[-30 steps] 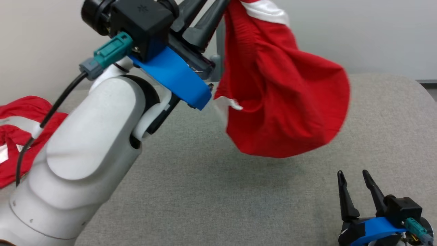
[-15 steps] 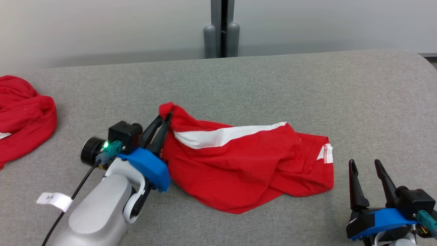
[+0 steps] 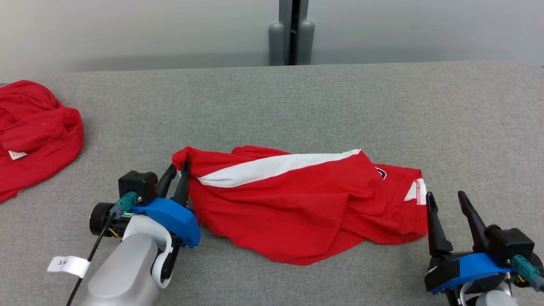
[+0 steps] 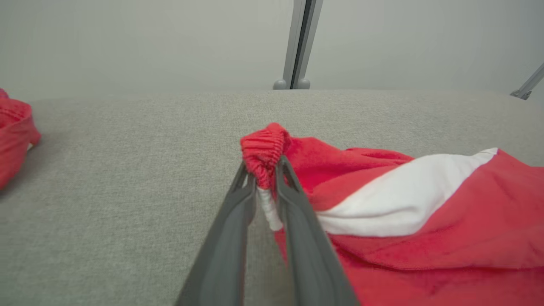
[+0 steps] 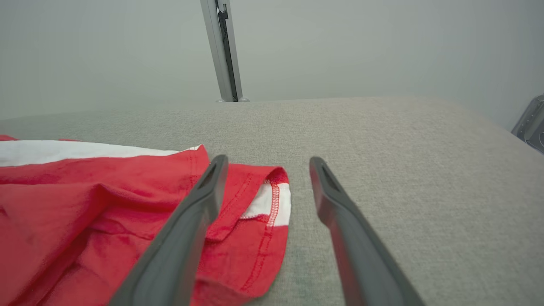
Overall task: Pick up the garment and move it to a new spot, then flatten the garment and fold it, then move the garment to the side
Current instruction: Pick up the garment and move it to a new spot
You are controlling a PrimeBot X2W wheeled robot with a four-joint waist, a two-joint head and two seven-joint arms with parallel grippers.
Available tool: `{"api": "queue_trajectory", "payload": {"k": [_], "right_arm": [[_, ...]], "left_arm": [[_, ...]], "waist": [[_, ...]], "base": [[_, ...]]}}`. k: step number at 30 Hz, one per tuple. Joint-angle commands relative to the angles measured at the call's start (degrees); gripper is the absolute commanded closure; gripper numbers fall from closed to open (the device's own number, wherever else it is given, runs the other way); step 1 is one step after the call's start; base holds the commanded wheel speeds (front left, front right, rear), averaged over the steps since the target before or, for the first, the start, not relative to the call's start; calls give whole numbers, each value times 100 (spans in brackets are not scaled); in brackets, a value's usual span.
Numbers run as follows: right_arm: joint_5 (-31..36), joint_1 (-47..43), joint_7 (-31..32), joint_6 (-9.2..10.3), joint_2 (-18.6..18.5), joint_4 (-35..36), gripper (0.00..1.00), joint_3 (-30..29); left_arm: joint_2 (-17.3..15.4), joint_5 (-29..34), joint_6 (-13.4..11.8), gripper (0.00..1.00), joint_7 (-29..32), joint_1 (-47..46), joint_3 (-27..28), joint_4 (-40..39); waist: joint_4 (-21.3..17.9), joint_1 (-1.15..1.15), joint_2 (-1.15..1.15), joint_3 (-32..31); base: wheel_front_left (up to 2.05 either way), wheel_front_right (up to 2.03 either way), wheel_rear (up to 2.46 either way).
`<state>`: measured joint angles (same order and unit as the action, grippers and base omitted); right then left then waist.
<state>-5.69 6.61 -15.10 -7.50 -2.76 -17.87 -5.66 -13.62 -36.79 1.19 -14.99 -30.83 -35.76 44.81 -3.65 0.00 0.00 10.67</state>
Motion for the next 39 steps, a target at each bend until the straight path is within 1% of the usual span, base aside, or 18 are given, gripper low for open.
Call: {"api": "queue_trajectory", "payload": {"k": [1,10,15,17,24,29,39], "right_arm": [[11,73,-10,1,-23,2,0,18],[122,1,-10,1,-22,7,0,-18],[122,-101,-10,1,-22,44,0,-68],[114,-147,-10,1,-23,50,0,-71],[106,-314,-9,1,-23,83,0,-83],[63,-447,-10,1,-23,41,0,0],[38,-517,-10,1,-23,-80,0,162]], "left_arm": [[27,78,-15,0,-24,-72,110,-40],[81,470,26,0,-27,450,762,-501],[210,699,45,0,-26,1058,1214,-1039],[252,857,14,0,-27,1332,1378,-1310],[552,1370,3,0,-23,2187,1894,-1980],[724,1626,67,0,-23,2605,2177,-2214],[891,1978,138,0,-23,3076,2619,-2451]], "waist": [[11,0,0,-13],[122,0,0,-287],[204,0,0,-517],[226,0,0,-614],[313,0,0,-878],[343,0,0,-988],[339,0,0,-1057]], "base": [[0,0,0],[0,0,0],[0,0,0],[0,0,0],[0,0,0],[0,0,0],[0,0,0]]}}
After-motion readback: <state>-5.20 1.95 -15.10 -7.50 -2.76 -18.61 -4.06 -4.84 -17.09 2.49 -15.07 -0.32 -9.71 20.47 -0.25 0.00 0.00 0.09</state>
